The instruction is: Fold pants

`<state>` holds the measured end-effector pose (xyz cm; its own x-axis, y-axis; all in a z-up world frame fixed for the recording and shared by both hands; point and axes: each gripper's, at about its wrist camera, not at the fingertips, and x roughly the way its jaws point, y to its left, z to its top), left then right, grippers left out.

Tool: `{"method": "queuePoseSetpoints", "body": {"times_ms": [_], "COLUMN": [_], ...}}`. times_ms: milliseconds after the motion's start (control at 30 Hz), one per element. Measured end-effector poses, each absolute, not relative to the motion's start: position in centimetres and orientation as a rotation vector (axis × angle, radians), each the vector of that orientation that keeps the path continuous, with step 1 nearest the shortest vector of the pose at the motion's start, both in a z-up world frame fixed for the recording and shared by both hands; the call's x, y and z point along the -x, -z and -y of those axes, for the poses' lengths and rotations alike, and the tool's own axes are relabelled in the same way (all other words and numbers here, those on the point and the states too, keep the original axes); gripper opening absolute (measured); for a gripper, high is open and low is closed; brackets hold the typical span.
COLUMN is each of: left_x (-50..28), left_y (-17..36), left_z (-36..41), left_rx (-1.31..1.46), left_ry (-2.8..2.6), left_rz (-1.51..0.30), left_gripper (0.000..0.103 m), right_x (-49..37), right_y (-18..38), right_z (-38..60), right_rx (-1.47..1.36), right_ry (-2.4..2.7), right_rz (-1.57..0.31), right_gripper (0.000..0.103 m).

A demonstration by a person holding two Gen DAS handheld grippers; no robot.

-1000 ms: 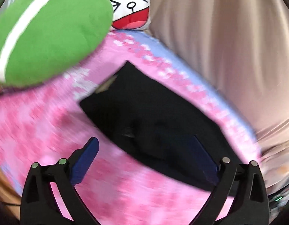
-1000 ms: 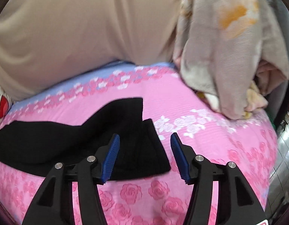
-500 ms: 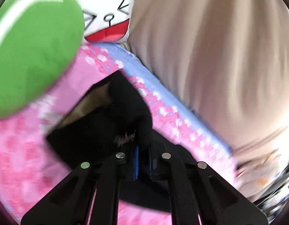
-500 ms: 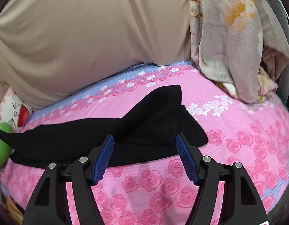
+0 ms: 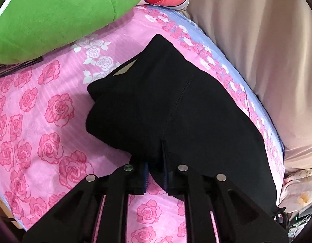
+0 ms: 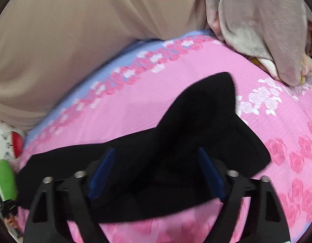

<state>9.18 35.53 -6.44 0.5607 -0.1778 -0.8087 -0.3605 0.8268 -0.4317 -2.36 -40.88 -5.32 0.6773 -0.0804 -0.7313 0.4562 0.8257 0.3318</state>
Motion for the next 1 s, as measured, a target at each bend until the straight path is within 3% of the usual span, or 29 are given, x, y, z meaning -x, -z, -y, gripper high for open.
{"method": "queuePoseSetpoints", "body": {"times_ms": [67,200,267,367,433,467,500,567,633,667,700,867,933,1000], "left_x": [-9.6,-9.5,-9.5,-9.8,-9.8,-9.8,-9.8,-10.0,-10.3,-10.5,-10.5,-10.9,-11.1,-9.7], "left_y": [6.4,5.9,6.0,6.7,6.6,6.5,6.4,6.4,6.1,5.6,4.6,3.8,5.6,4.3], "left_z": [-35.7,-36.3,-36.1,-36.0,-36.0,-36.0,-35.9,-35.8,-35.8,-35.7,-35.6,-36.4,-36.4,-36.2], "left_rx": [0.62,0.61,0.588,0.581,0.586,0.585,0.581,0.575,0.568,0.556,0.528,0.419,0.398,0.387], "left_ry": [-0.115,-0.114,-0.111,-0.117,-0.119,-0.12,-0.121,-0.122,-0.123,-0.124,-0.126,-0.191,-0.209,-0.224], "left_rz": [-0.989,-0.993,-0.997,-1.016,-1.013,-1.014,-1.016,-1.023,-1.025,-1.019,-0.999,-1.034,-1.101,-1.054], "left_gripper": [0.011,0.012,0.012,0.013,0.013,0.013,0.013,0.013,0.01,0.01,0.01,0.013,0.015,0.02], "right_x": [0.5,6.2,8.0,7.9,9.4,9.8,10.1,10.3,9.9,9.3,9.1,10.4,11.0,12.2], "right_y": [5.2,-0.7,1.7,9.3,9.8,9.5,9.1,8.7,8.8,8.8,8.7,8.1,9.4,8.7], "right_z": [41.4,41.8,43.3,45.0,45.5,45.5,45.5,45.7,46.2,46.5,46.4,45.4,45.7,45.2], "right_rx": [-0.53,-0.581,-0.597,-0.651,-0.695,-0.702,-0.692,-0.682,-0.696,-0.698,-0.689,-0.604,-0.609,-0.614], "right_ry": [0.33,0.169,0.202,0.269,0.249,0.261,0.276,0.291,0.279,0.279,0.296,0.341,0.396,0.432], "right_rz": [-0.8,-0.519,-0.563,-0.788,-0.73,-0.722,-0.71,-0.688,-0.688,-0.692,-0.704,-0.695,-0.725,-0.693], "right_gripper": [0.007,0.004,0.004,0.004,0.012,0.022,0.042,0.053,0.044,0.01,0.006,0.005,0.01,0.016]}}
